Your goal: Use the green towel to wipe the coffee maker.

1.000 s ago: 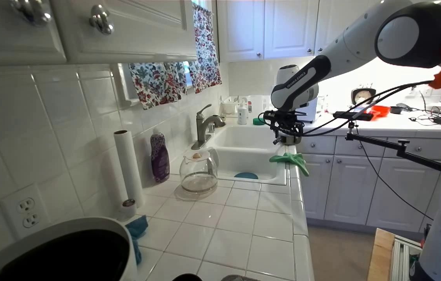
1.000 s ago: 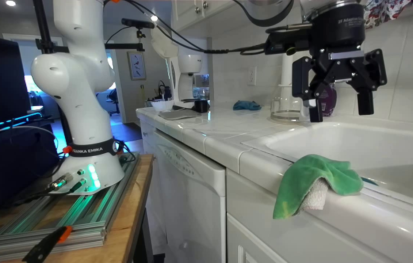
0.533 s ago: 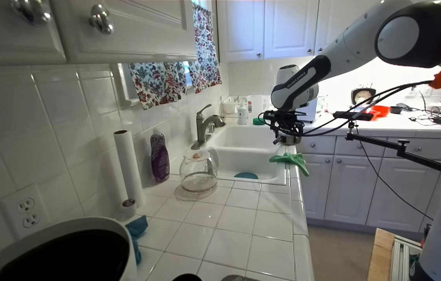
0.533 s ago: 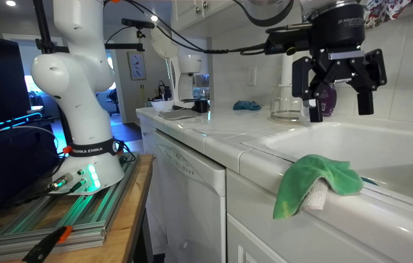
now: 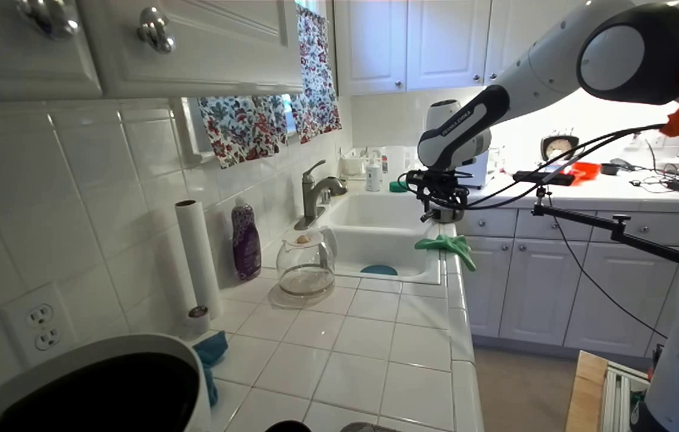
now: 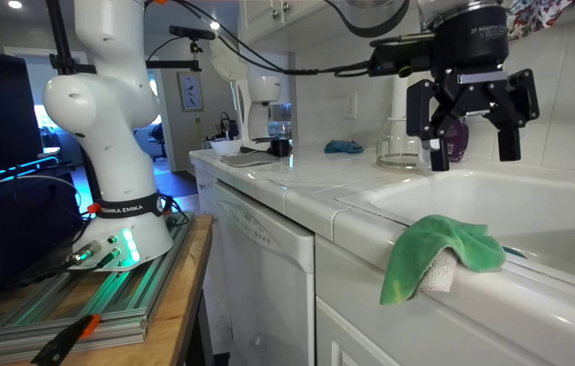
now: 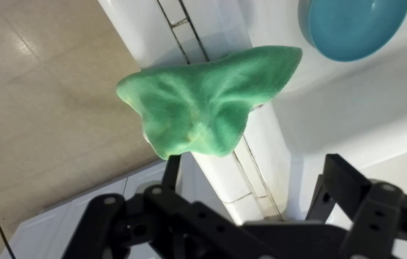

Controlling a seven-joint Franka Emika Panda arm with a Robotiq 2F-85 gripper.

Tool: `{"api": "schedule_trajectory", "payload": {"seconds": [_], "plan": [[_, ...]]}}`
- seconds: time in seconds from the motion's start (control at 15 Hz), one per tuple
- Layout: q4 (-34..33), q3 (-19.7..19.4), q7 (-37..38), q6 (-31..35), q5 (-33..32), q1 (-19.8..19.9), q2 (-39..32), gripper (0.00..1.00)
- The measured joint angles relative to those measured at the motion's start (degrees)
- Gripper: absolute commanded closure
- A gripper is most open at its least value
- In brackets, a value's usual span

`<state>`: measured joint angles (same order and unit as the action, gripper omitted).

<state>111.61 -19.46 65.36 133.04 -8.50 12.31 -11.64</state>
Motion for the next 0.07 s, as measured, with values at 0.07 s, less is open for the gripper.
{"api": "schedule_trajectory", "payload": {"seconds": [0.07], "plan": [[0.0,0.0,0.0,0.0,0.0,0.0,0.0,0.0]]}}
